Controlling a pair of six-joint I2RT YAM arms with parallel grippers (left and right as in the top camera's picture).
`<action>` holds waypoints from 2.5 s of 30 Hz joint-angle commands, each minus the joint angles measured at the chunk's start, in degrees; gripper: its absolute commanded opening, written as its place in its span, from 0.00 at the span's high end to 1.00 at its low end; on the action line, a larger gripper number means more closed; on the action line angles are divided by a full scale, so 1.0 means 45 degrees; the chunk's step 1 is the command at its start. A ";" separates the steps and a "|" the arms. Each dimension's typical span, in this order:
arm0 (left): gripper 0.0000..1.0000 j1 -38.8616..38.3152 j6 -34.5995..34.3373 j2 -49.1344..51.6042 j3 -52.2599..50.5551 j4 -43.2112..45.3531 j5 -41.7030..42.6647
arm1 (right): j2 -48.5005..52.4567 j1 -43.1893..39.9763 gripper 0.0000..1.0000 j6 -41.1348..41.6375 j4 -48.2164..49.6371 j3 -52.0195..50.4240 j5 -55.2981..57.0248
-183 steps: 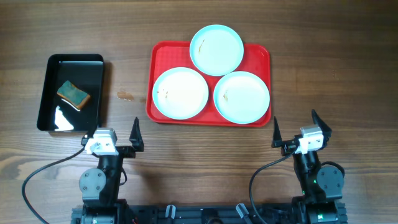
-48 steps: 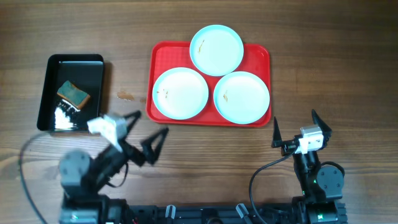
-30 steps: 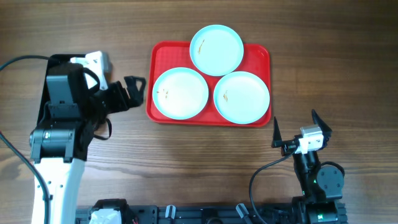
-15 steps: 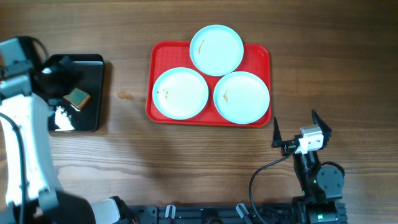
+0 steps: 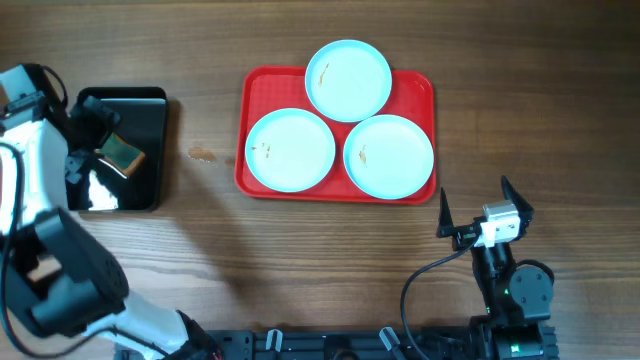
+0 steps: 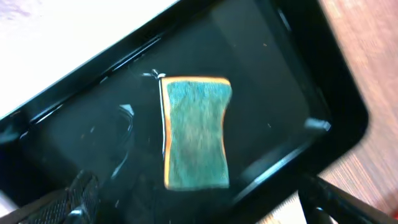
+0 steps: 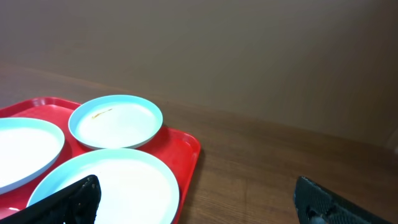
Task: Clean dirty plates on tray and stack at the side
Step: 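Move the left gripper to the black tray and grasp the sponge, then rub the sponge in the soapy water in the black tray with left gripper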
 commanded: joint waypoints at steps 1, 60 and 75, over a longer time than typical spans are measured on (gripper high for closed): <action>0.12 0.0044 -0.0039 0.1064 0.0204 0.0588 -0.0141 | -0.0151 -0.0073 0.00 0.0039 0.0044 -0.0015 0.0126; 0.13 0.0044 -0.0039 0.2914 0.0228 0.0151 0.0058 | -0.0151 -0.0073 0.00 0.0044 0.0044 -0.0015 0.0126; 0.05 0.0044 0.0010 0.2914 0.0228 0.1758 -0.0631 | -0.0151 -0.0073 0.00 0.0044 0.0044 -0.0015 0.0126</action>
